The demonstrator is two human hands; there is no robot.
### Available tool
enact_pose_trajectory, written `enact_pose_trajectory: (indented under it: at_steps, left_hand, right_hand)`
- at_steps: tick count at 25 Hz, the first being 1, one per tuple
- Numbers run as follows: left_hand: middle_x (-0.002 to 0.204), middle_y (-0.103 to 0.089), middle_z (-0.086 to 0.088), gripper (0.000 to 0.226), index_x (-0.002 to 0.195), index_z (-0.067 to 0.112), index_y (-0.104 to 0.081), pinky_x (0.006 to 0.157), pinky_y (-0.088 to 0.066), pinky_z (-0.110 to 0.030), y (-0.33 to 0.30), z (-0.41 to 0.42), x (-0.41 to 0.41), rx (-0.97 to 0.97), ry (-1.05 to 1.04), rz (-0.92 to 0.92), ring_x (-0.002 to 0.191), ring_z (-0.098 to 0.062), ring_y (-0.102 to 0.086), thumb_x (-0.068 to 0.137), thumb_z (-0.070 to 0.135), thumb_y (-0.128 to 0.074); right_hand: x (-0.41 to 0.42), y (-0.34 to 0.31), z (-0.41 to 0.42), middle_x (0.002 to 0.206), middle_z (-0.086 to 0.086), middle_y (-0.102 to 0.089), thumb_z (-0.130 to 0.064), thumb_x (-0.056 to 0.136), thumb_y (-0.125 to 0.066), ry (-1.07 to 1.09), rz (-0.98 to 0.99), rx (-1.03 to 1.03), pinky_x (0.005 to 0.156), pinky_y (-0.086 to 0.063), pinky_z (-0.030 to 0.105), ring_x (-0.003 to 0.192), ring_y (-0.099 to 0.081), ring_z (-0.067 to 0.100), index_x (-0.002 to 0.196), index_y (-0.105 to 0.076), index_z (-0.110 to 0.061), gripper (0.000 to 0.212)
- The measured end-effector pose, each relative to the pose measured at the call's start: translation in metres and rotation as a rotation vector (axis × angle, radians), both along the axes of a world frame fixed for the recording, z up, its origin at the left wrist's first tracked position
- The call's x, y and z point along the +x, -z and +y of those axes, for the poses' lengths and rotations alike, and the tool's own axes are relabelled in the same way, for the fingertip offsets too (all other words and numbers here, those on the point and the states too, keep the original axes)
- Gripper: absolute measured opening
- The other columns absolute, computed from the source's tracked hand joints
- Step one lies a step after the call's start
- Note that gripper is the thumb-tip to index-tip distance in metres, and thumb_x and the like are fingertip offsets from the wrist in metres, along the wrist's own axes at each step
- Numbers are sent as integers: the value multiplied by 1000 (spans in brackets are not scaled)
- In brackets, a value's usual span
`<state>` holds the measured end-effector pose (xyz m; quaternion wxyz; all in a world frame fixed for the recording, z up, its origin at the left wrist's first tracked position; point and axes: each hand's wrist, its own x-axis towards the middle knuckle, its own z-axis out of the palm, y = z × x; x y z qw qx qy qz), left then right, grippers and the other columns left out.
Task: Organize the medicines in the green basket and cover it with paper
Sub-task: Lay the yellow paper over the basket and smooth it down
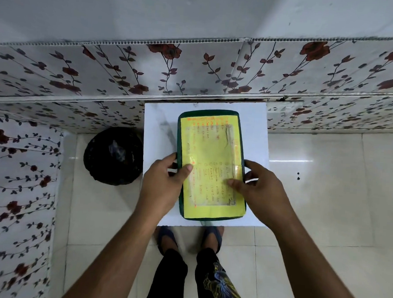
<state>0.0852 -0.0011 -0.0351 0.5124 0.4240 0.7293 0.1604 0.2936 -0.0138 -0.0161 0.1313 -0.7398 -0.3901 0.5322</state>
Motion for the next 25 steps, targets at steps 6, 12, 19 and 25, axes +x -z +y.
enact_pose_trajectory:
  at_steps: [6, 12, 19, 25]
  left_hand:
    - [104, -65, 5, 51, 129, 41, -55, 88, -55, -46, -10, -20, -5, -133, 129, -9, 97, -21, -66, 82, 32, -74]
    - [86, -61, 14, 54, 126, 26, -60, 78, -53, -30, -14, -25, 0, -139, 146, -1, 85, -13, -63, 78, 10, -78]
    - [104, -67, 19, 37, 109, 43, -63, 93, -54, -41, -12, -49, -5, -216, 57, -98, 103, -14, -66, 76, 38, -79]
    - [91, -77, 0, 25, 99, 17, -73, 78, -62, -39, -1, -62, 2, -190, -84, -86, 79, -16, -75, 77, 6, -78]
  right_hand:
    - [7, 4, -18, 98, -18, -59, -22, 82, -78, -162, 70, -53, 68, -50, 23, 87, -65, 7, 141, -40, -43, 73]
    - [7, 12, -29, 98, -24, -62, -15, 81, -78, -84, 96, -3, 62, -45, 11, 84, -66, 2, 132, -55, -36, 60]
    - [10, 17, -52, 114, -16, -66, -30, 79, -80, -49, 143, -78, 74, -51, 20, 94, -69, 8, 134, -54, -34, 60]
    - [6, 23, -61, 98, -23, -68, -19, 78, -81, -1, 77, -35, 78, -49, 18, 95, -67, 6, 129, -63, -29, 55]
